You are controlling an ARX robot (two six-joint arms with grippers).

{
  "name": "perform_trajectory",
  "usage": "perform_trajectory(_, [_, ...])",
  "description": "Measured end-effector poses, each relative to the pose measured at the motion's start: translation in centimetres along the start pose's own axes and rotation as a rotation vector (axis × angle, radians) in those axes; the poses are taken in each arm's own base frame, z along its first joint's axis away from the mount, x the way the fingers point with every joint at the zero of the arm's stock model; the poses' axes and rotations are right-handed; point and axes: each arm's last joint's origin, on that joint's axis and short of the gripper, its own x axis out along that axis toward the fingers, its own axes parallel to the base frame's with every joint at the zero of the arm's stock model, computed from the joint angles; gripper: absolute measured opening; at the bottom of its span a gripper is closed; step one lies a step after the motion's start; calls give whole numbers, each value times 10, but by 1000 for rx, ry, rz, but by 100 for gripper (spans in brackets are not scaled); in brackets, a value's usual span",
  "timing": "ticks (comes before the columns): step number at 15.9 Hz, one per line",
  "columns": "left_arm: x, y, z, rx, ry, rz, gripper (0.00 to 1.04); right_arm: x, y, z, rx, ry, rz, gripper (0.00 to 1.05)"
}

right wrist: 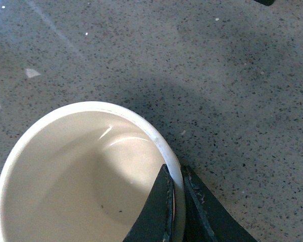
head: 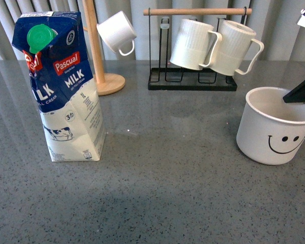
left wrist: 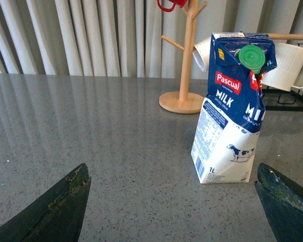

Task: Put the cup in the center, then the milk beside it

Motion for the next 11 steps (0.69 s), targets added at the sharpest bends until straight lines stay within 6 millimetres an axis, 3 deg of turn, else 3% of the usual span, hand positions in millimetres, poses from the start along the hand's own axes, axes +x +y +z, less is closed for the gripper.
perform_trajectory(7, [0,0,0,0,0,0,98,-9,15,14,4,-23,36,3])
perform_trajectory(9, [0,0,0,0,0,0,98,-15,35,33,-30,-60,65,3])
perform_trajectory(10, [0,0,0,0,0,0,98,3,58,42,-64,-46,95,3])
perform_trajectory(11, [0,0,0,0,0,0,98,25,58,36,-57,-1,96,3])
